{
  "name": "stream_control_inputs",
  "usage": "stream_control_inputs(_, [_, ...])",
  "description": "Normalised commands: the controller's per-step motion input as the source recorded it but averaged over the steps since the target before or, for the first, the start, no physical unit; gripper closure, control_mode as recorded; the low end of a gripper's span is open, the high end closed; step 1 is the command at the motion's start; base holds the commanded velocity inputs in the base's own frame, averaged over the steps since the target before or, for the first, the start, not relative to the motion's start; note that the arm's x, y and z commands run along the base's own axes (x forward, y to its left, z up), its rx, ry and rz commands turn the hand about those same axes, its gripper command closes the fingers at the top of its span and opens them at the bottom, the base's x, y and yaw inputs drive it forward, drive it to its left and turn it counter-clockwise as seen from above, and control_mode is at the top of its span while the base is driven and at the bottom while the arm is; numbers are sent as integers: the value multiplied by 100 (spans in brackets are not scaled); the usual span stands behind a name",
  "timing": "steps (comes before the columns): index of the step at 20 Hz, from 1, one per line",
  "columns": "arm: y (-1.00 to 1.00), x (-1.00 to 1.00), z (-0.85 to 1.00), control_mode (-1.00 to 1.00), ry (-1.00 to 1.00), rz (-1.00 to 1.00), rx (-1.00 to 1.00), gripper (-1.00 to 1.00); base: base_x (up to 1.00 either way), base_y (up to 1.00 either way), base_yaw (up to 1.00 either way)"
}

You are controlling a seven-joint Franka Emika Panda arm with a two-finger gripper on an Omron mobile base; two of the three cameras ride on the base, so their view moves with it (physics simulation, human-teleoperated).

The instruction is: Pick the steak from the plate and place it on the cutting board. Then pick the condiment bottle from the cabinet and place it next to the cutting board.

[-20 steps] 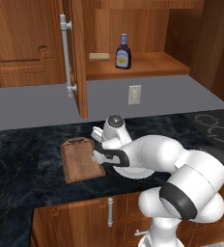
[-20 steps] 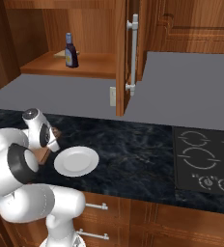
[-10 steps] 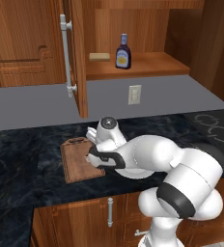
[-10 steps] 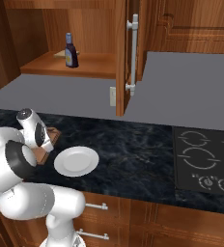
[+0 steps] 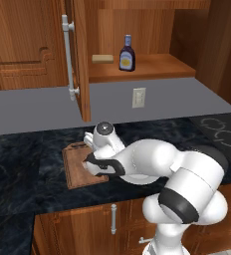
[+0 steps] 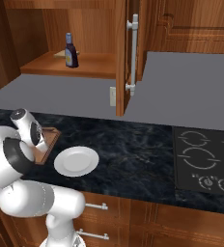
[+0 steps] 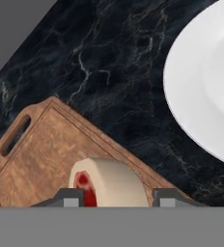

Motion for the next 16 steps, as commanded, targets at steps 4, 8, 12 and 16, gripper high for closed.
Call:
stream_control_inputs(4, [21,0,0,-100,0,-3,1,100,0,0,0])
stream_control_inputs(8, [20,0,0,-100,0,-3,1,100,0,0,0])
stream_control_inputs(12, [18,1,0,-100,-1,-2,1,100,0,0,0])
stream_control_inputs(16, [10,5,0,-100,-2,-2,1,100,0,0,0])
